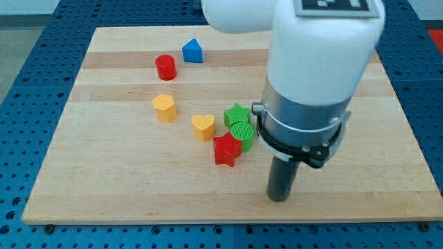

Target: Move the green blocks towards the center

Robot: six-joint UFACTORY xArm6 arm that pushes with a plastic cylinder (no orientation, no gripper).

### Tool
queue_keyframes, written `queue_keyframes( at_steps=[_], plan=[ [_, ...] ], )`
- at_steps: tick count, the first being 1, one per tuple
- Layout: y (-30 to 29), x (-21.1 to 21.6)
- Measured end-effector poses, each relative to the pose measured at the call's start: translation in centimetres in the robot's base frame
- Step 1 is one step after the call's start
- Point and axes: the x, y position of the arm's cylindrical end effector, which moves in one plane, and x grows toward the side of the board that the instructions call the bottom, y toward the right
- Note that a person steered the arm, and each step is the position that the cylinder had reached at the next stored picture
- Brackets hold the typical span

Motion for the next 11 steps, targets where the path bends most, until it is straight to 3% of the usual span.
queue_keyframes(
  at_steps=[11],
  plan=[
    [-4.9, -8.1]
  ],
)
